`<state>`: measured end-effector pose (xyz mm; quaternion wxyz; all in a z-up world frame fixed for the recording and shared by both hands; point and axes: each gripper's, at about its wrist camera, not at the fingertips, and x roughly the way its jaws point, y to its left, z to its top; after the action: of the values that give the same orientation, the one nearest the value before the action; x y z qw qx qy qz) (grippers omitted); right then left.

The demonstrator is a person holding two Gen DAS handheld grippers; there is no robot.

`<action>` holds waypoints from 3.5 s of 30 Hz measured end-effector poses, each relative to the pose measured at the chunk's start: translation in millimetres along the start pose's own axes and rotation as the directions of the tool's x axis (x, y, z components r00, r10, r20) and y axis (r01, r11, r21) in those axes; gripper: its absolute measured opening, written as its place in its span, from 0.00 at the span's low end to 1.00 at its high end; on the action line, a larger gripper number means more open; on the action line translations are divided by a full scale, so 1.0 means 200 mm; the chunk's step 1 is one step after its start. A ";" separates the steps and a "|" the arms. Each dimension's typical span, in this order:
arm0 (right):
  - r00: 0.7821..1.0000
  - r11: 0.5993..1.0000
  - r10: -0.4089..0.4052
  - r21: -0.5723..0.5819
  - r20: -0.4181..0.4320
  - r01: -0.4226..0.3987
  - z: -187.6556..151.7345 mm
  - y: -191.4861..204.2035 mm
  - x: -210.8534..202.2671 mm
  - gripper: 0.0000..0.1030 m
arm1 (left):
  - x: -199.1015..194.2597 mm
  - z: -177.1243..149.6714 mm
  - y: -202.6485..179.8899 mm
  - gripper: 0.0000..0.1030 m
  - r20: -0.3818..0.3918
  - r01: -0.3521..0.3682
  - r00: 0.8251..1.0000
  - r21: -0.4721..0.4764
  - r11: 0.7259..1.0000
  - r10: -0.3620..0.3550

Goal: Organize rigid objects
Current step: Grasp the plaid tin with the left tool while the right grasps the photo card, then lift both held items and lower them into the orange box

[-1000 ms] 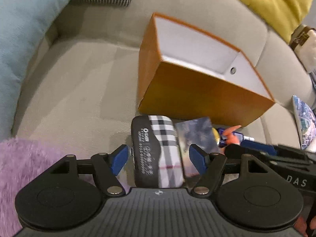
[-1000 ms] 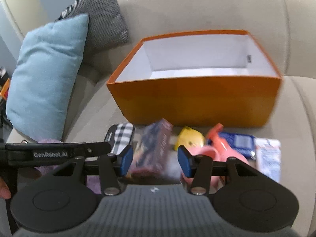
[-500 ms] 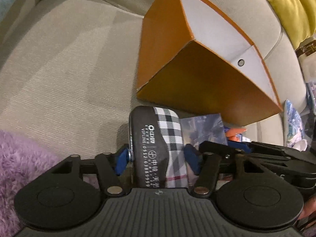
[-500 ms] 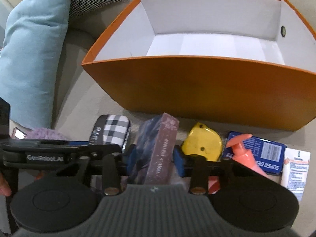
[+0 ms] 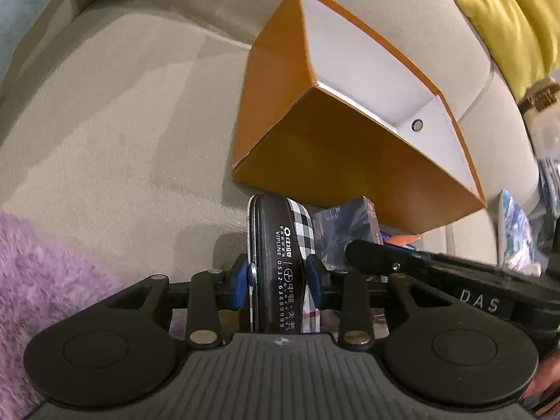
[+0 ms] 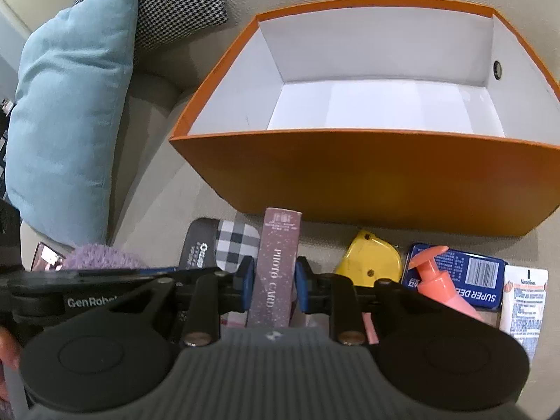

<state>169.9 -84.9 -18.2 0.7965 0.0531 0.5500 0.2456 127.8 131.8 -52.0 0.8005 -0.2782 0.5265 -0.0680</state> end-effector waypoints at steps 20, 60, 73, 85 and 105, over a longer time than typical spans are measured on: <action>0.996 0.996 0.049 0.071 0.068 -0.054 -0.06 -0.01 -0.03 0.23 | -0.08 -0.06 -0.11 0.20 0.118 -0.040 0.992 0.028 0.999 0.036; 0.999 0.960 0.014 0.279 0.030 -0.022 0.83 -0.43 0.46 0.23 | 0.75 1.00 -0.50 0.24 -0.029 -0.373 0.922 0.198 0.907 0.386; 1.000 0.965 0.017 0.261 0.020 -0.021 0.88 -0.38 0.47 0.23 | 0.31 0.96 -0.53 0.41 0.153 -0.314 0.948 0.315 0.895 0.279; 0.999 0.949 -0.038 0.313 0.022 0.029 0.96 -0.31 0.59 0.23 | 0.17 0.87 -0.31 0.38 0.142 -0.286 0.956 0.241 0.928 0.257; 0.976 0.975 -0.178 0.112 -0.124 0.192 0.99 -0.36 0.62 0.57 | 0.21 0.81 -0.26 0.34 0.118 -0.240 0.969 0.246 0.939 0.216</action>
<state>407.0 -55.7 -72.9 0.7787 0.0364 0.6109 0.1384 298.6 131.4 -12.7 0.8551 -0.1112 0.5055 -0.0303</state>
